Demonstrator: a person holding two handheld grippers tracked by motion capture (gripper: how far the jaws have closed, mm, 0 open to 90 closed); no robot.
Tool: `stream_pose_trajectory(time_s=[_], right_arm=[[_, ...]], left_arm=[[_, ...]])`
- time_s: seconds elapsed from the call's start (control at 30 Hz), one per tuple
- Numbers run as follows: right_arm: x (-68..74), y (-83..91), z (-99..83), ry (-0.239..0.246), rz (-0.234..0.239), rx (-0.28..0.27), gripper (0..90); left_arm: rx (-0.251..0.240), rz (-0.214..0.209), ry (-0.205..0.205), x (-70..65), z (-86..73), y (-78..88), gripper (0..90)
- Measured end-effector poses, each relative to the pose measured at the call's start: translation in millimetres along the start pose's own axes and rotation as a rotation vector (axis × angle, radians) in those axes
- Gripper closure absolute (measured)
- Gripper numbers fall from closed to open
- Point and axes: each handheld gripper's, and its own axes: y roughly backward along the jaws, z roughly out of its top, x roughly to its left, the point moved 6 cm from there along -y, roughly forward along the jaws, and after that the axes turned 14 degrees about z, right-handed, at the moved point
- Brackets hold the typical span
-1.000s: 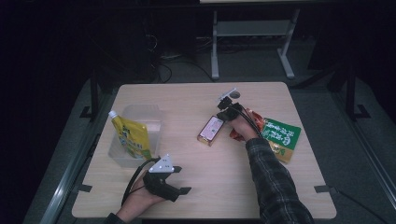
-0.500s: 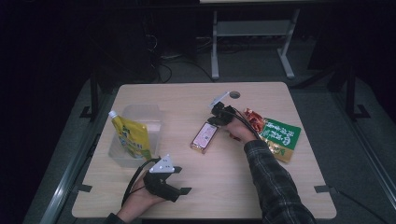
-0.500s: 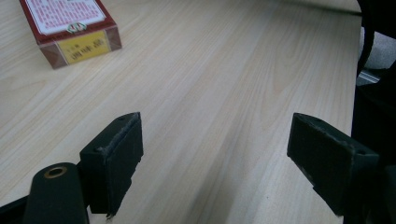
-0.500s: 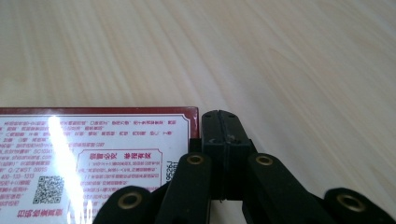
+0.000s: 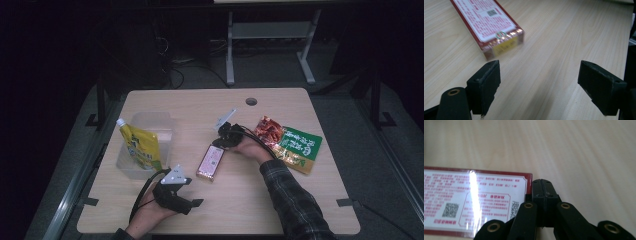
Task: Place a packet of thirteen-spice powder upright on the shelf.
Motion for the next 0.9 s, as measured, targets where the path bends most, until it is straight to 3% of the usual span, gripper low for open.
stream_pose_trajectory(time_s=[0.23,0.33,0.37,0.4,0.47,0.6,0.9], right_arm=[[37.2,-2.6,-10.5,0.067,0.076,0.004,89.9],[49.0,-0.4,-13.6,0.085,0.072,0.007,89.9],[51.1,3.1,-14.5,0.087,0.05,-0.001,89.6],[53.9,7.0,-16.0,0.076,0.038,-0.01,87.7],[60.4,19.0,-22.6,0.05,0.008,-0.032,75.0],[74.2,38.8,-37.5,-0.023,-0.006,-0.06,56.5],[109.4,75.2,-77.2,-0.092,-0.034,-0.117,45.6]], left_arm=[[0.017,0.018,-0.011,1.4,-2.1,-1.7,17.7],[0.032,0.028,-0.004,0.5,-3.5,-2.3,17.7],[0.027,0.032,-0.003,0.2,-3.6,-3.2,17.7],[0.04,0.037,-0.011,0.5,-4.6,-3.4,17.7],[0.053,0.042,-0.015,0.0,-5.7,-5.5,17.7],[0.072,0.064,-0.01,-2.7,-5.4,-10.4,17.7],[0.097,0.116,0.017,-0.8,-3.8,-20.6,17.8]])
